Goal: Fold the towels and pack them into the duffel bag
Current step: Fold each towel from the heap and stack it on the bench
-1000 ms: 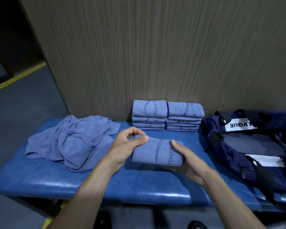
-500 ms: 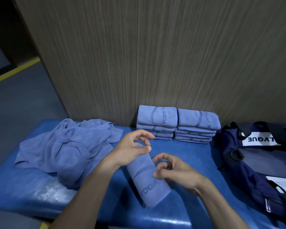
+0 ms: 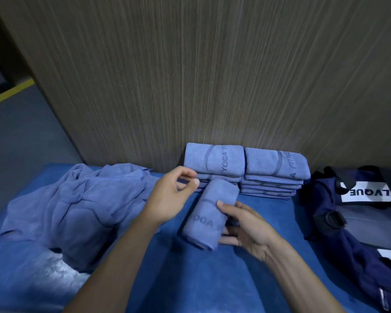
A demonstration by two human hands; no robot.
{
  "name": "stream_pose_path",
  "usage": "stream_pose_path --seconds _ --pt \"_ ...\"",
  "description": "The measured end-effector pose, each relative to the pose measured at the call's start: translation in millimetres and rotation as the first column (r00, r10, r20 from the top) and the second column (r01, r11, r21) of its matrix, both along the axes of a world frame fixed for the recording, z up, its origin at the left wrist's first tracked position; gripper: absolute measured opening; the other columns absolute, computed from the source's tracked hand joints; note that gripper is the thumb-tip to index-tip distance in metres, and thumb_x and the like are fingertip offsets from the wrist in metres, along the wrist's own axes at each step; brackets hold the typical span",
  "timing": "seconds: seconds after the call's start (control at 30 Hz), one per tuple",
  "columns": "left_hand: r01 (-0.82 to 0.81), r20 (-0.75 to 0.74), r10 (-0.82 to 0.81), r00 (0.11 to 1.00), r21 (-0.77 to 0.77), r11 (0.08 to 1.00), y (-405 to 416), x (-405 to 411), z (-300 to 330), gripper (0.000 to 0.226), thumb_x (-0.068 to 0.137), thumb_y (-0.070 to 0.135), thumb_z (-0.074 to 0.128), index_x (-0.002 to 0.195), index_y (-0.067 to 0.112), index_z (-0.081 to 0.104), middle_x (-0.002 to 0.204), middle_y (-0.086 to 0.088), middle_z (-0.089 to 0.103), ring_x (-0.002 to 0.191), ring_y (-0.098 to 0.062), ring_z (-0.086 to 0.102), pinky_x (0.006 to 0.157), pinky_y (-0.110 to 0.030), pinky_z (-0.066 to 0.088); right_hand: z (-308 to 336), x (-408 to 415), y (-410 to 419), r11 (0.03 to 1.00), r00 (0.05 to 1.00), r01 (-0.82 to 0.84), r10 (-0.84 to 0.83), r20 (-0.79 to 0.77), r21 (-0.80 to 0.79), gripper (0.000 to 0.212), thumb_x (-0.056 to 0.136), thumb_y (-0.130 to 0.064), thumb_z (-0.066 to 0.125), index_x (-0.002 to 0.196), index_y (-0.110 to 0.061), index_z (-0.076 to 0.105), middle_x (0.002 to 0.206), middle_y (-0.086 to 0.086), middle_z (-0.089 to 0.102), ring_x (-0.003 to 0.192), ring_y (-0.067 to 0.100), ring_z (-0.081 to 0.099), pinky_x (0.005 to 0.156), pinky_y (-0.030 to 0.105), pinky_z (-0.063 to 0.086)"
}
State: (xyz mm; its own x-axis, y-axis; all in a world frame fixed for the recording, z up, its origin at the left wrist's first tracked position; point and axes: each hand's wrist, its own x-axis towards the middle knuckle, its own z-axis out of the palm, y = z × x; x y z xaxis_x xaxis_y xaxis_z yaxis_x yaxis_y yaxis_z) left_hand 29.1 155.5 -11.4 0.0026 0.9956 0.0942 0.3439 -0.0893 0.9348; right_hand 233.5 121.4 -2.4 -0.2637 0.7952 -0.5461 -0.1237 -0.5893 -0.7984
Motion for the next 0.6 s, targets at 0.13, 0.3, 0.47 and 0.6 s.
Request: stream_pose_path --seconds 0.13,0.3,0.47,0.6 --pt "0.074 0.097 -0.042 0.994 -0.348 0.934 -4 -1 -10 0.041 0.082 0.064 0.070 0.098 0.027 0.067 0.093 0.006 0.072 0.089 -0.013 0.071 0.096 -0.048 0.055 -6 -13 -3 0.985 0.972 0.144 -0.159 -0.170 -0.098 0.024 0.093 -0.017 0.067 0.115 -0.007 0.065 0.092 0.012 0.076 0.086 0.030 0.075 0.079 0.051 0.062" --pt "0.223 0.275 -0.096 0.956 -0.476 0.851 -9 -7 -7 0.069 0.061 0.051 0.086 0.116 0.016 0.065 0.107 -0.009 0.076 0.103 -0.024 0.072 0.101 -0.047 0.053 -14 -23 -14 0.969 0.942 0.217 -0.240 -0.234 -0.120 0.022 0.094 -0.014 0.065 0.114 -0.007 0.068 0.096 0.010 0.077 0.091 0.025 0.074 0.087 0.054 0.059" --pt "0.217 0.267 -0.093 0.959 -0.485 0.847 -8 -11 -10 0.049 0.074 0.024 0.089 0.116 0.013 0.064 0.105 -0.012 0.076 0.090 -0.019 0.072 0.086 -0.037 0.057 -17 -17 -15 0.971 0.964 0.205 -0.222 -0.146 -0.126 0.022 0.088 -0.021 0.073 0.109 -0.012 0.071 0.096 0.008 0.076 0.095 0.024 0.073 0.090 0.054 0.058" --pt "0.233 0.193 -0.167 0.967 -0.403 0.885 -2 -13 -11 0.050 0.067 0.027 0.089 0.111 0.016 0.068 0.099 -0.005 0.075 0.088 -0.011 0.069 0.079 -0.026 0.055 -11 3 3 0.984 0.983 0.177 -0.176 0.058 -0.015 0.030 0.085 -0.031 0.078 0.103 -0.012 0.064 0.100 0.009 0.074 0.088 0.027 0.074 0.086 0.043 0.061"
